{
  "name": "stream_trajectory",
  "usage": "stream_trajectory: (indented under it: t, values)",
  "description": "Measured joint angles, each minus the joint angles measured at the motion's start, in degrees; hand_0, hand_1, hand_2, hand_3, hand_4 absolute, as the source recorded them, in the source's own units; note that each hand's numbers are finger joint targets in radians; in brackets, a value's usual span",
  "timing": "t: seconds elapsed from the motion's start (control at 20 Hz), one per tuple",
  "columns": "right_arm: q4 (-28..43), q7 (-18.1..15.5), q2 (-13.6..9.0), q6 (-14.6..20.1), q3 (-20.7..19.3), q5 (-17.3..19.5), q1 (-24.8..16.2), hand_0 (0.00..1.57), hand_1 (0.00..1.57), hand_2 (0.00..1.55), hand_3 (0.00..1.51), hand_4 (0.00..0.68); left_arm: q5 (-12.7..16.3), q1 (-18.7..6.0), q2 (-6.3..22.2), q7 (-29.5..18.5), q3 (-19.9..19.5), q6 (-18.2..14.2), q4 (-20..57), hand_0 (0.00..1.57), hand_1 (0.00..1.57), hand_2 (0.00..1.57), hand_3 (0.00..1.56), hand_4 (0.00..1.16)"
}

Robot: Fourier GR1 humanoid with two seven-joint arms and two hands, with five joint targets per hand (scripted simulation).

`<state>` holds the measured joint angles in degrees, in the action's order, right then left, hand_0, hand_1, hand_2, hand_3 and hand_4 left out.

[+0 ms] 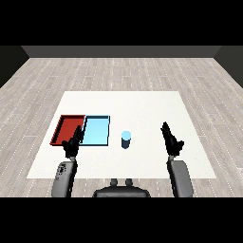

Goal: Pick the blue can and put it in the blue box

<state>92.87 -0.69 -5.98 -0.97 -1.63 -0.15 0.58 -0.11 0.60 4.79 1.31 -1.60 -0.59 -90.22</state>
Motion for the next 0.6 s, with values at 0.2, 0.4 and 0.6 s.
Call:
stream_trajectory:
  t: [0.2,0.4,0.6]
  values:
    - [-0.2,1.5,2.0,1.9,1.9,2.5,0.8,0.0,0.0,0.0,0.0,0.0,0.0,-0.7,0.2,-0.2,-0.4,0.6,-0.2,0.0,0.0,0.0,0.0,0.0]
    - [-0.8,-1.0,4.4,2.7,4.4,1.1,3.3,0.0,0.0,0.0,0.0,0.0,2.1,-3.4,-0.1,-5.1,-1.3,2.1,-2.4,0.0,0.0,0.0,0.0,0.0]
    - [-1.0,-5.6,5.4,1.3,5.5,-2.7,4.5,0.0,0.0,0.0,0.0,0.0,4.4,-3.8,-0.5,-14.2,-2.4,4.5,-3.5,0.0,0.0,0.0,0.0,0.0]
